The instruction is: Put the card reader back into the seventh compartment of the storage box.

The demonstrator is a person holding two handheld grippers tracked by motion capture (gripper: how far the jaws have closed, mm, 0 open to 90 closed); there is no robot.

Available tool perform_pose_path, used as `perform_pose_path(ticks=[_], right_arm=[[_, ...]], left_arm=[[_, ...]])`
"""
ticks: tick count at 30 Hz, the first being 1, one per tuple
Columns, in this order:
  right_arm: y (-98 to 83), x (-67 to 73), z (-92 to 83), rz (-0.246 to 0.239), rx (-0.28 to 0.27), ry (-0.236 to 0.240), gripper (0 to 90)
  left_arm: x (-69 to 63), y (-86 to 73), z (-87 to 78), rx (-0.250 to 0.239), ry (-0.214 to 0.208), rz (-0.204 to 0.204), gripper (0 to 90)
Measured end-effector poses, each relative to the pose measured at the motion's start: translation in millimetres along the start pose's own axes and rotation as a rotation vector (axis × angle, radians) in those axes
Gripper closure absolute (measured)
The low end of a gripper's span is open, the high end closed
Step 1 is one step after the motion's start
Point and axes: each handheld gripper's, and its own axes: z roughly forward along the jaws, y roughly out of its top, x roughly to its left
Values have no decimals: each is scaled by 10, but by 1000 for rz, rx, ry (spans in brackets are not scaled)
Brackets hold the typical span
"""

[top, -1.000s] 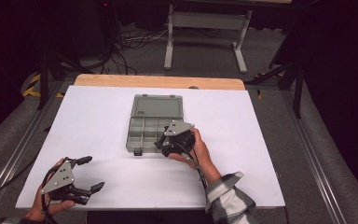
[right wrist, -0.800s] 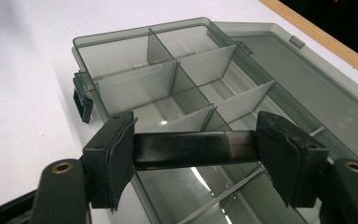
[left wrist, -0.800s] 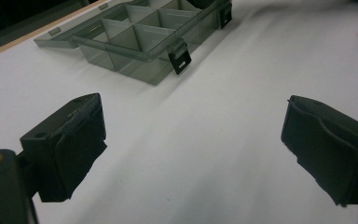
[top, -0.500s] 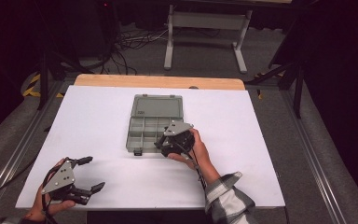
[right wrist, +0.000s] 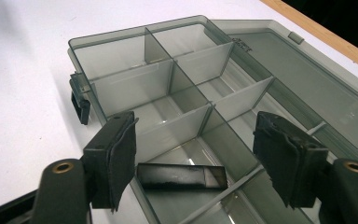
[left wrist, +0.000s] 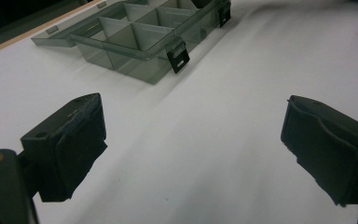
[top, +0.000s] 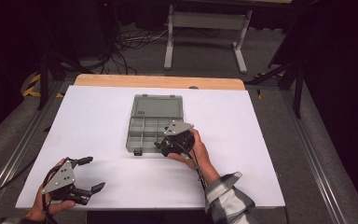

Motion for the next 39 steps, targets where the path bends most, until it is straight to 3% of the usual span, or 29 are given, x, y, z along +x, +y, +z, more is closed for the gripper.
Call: perform_pose_path(ticks=[16, 20, 39], right_arm=[[63, 47, -145, -15, -54, -31, 275], [95, 90, -232, -45, -71, -51, 294], [168, 177, -423, -79, -122, -78, 244]], left_arm=[[11, 3, -10, -13, 3, -13, 76], [-12, 7, -10, -9, -1, -1, 75], [-5, 11, -7, -7, -1, 2, 76]])
